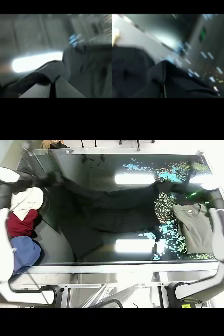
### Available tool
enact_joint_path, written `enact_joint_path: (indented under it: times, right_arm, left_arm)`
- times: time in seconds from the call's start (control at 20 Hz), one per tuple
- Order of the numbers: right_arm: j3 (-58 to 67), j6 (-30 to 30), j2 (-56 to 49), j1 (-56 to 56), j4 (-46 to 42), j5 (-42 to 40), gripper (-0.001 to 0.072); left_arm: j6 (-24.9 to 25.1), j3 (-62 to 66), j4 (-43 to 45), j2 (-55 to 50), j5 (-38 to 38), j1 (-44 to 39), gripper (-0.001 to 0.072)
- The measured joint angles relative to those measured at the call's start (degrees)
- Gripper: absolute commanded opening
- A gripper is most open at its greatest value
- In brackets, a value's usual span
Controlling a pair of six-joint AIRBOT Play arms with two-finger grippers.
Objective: Fold the shirts.
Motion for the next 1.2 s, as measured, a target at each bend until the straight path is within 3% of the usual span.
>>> enact_joint_path:
  times: [0.05, 0.1, 0.15, 0.2, 0.5, 0.6, 0.8, 1.2]
  right_arm:
    - [-0.31, -0.24, -3.13, 0.11, 0.00, -1.77, 0.0027]
    - [-0.50, -0.48, -5.62, 0.11, 0.02, -3.04, 0.0162]
    - [-0.68, -0.85, -7.43, 0.00, -0.02, -4.31, 0.0405]
    - [-0.83, -1.11, -8.72, -0.17, -0.20, -5.11, 0.0449]
    - [-1.01, 0.31, -6.51, -5.99, -2.67, -3.15, 0.0449]
    - [-1.18, 3.43, -4.98, -8.68, -7.56, -0.07, 0.0449]
    - [-3.69, 7.72, -4.26, -10.47, -16.35, 6.05, 0.0449]
    - [-6.80, 8.68, -8.46, -5.66, -19.02, 11.04, 0.0438]
  left_arm:
    - [-0.44, 0.96, 0.59, -3.93, 0.81, -0.13, 0.0022]
    - [-0.55, 2.21, 0.85, -7.26, 1.03, -0.09, 0.0257]
    - [-0.90, 3.85, 1.09, -10.43, 1.01, 0.11, 0.0701]
    - [-1.55, 5.66, 1.25, -12.90, 0.46, 0.44, 0.0692]
    - [-8.24, 17.66, 1.97, -18.16, -13.75, 6.10, 0.0689]
    - [-10.43, 17.18, 2.14, -16.98, -20.02, 8.83, 0.0594]
    - [-12.35, 5.92, 2.16, -11.82, -26.75, 12.72, 0.0593]
    - [-10.97, -19.87, 2.12, -3.96, -24.76, 14.49, 0.0593]
